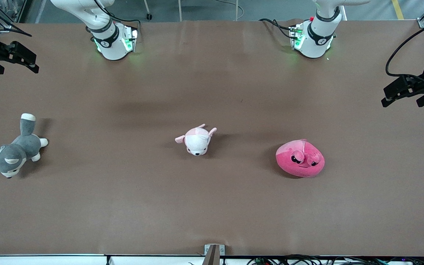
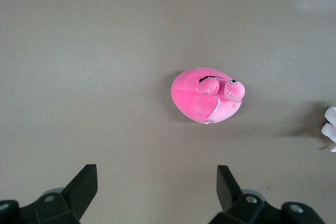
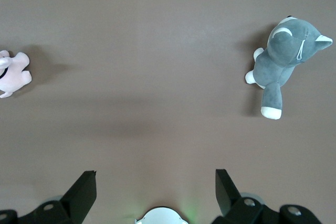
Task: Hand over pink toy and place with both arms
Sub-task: 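Reach the left gripper toward the hot-pink plush toy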
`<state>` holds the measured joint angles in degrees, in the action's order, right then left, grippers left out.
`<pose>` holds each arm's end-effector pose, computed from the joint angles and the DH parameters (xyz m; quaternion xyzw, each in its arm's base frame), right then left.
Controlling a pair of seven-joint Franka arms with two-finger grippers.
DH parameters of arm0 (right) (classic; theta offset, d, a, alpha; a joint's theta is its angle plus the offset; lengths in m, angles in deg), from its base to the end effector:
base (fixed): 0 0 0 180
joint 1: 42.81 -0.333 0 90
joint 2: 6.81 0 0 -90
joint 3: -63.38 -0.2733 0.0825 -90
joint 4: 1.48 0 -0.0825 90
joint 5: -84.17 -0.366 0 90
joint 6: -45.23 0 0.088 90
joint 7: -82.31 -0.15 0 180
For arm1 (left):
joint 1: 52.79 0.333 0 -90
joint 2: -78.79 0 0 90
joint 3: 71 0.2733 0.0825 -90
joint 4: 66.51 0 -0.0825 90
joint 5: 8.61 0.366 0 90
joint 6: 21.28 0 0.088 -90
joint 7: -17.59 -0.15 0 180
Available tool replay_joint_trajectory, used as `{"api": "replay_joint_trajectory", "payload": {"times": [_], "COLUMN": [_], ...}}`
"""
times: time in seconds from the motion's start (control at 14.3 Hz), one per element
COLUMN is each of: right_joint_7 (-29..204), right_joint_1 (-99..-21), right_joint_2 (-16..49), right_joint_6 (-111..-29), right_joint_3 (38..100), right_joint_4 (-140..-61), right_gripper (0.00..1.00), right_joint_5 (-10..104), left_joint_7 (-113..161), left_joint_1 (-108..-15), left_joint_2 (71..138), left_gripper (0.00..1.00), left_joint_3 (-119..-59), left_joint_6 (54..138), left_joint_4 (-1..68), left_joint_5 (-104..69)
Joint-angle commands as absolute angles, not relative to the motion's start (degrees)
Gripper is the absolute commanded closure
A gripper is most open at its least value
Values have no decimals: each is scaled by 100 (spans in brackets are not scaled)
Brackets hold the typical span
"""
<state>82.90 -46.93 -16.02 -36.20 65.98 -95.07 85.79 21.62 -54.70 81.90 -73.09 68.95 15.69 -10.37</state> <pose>0.4741 0.0065 0.5795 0.9995 0.0170 -0.0257 0.0106 0.5541 -0.0429 0.5718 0.9989 -0.0003 0.0417 0.0193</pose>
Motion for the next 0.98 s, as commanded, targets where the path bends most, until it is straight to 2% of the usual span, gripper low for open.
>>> {"api": "replay_joint_trajectory", "payload": {"times": [0.0,0.49,0.91], "right_joint_7": [8249,8249,8240], "right_joint_1": [-4773,-4782,-4799], "right_joint_2": [-1771,-1789,-1780], "right_joint_6": [-3572,-3475,-3519], "right_joint_3": [6602,6593,6584], "right_joint_4": [-9614,-9562,-9562], "right_gripper": [0,0,0], "right_joint_5": [8716,8716,8716], "left_joint_7": [2102,2181,2110], "left_joint_1": [-5463,-5454,-5560], "left_joint_2": [8178,8274,8678], "left_gripper": [0,0,0], "left_joint_3": [-7320,-7320,-7337], "left_joint_6": [6933,6960,6898], "left_joint_4": [1567,1567,1611], "left_joint_5": [-1028,-1028,-1037]}}
